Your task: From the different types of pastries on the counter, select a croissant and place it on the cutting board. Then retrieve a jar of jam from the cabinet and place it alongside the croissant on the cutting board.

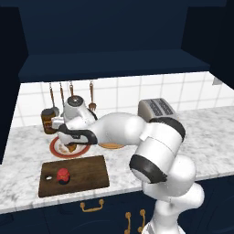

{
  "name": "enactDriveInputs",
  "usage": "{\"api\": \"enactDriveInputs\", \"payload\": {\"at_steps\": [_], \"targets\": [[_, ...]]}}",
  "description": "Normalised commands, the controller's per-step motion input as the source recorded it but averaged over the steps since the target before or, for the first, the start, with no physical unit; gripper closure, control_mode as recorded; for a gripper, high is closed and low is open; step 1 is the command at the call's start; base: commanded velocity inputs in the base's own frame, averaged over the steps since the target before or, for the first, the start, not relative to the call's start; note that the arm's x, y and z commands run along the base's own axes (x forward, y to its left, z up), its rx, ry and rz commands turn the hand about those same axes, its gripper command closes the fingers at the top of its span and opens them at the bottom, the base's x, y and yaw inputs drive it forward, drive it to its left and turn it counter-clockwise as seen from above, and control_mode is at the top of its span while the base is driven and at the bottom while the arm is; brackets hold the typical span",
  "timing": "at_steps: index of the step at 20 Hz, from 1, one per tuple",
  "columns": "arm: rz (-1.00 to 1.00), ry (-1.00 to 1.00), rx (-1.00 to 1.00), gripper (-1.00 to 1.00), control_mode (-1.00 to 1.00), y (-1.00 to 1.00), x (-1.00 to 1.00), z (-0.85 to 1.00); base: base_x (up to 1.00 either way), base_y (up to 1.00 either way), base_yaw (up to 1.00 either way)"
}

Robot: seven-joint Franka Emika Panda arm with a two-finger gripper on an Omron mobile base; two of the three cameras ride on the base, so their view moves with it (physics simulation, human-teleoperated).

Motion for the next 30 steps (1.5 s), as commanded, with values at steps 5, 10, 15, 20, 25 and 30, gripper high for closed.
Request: {"api": "enactDriveInputs", "payload": {"at_steps": [5, 10, 15, 20, 25, 30], "targets": [[0.00, 0.12, -0.04, -1.00, -1.00, -0.03, 0.28, -0.39, 0.00, 0.00, 0.00], [0.00, 0.05, -0.04, -1.00, -1.00, 0.11, -0.02, -0.40, 0.00, 0.00, 0.00], [0.00, 0.11, -0.03, -1.00, -1.00, 0.16, -0.02, -0.34, 0.00, 0.00, 0.00], [0.00, 0.05, -0.01, -1.00, -1.00, 0.13, 0.40, -0.16, 0.00, 0.00, 0.00], [0.00, 0.04, -0.02, -1.00, -1.00, 0.00, 0.52, -0.04, 0.00, 0.00, 0.00], [0.00, 0.03, -0.01, -1.00, -1.00, 0.00, 0.00, -0.22, 0.00, 0.00, 0.00]]}}
